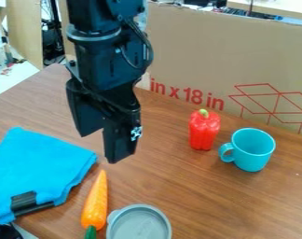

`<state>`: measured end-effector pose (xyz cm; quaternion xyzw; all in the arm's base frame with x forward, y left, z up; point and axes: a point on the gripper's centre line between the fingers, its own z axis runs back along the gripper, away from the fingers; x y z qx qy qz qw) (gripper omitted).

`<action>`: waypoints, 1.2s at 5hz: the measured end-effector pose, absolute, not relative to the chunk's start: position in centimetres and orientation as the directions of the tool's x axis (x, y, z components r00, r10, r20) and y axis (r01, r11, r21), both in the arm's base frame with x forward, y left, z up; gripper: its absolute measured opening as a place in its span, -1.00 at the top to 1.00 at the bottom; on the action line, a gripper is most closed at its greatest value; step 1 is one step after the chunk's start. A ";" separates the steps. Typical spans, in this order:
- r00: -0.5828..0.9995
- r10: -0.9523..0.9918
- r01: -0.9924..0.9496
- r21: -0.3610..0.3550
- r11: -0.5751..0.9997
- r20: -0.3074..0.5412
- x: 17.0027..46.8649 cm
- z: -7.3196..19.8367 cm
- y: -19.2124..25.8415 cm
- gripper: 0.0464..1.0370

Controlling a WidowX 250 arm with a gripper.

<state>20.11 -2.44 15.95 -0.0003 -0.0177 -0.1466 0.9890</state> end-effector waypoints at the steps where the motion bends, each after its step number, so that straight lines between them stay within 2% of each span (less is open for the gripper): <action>1: 0.957 -0.291 0.291 0.000 0.957 0.017 20.0 15.5 -2.5 -0.90; 3: 0.950 -0.306 0.308 -0.037 0.951 0.059 26.4 15.6 -3.3 -0.90; 5: 0.895 -0.433 0.437 -0.010 0.899 0.109 33.1 14.0 -4.6 -0.90; 6: 0.878 -0.470 0.469 0.033 0.883 0.094 35.7 13.5 -4.3 -0.90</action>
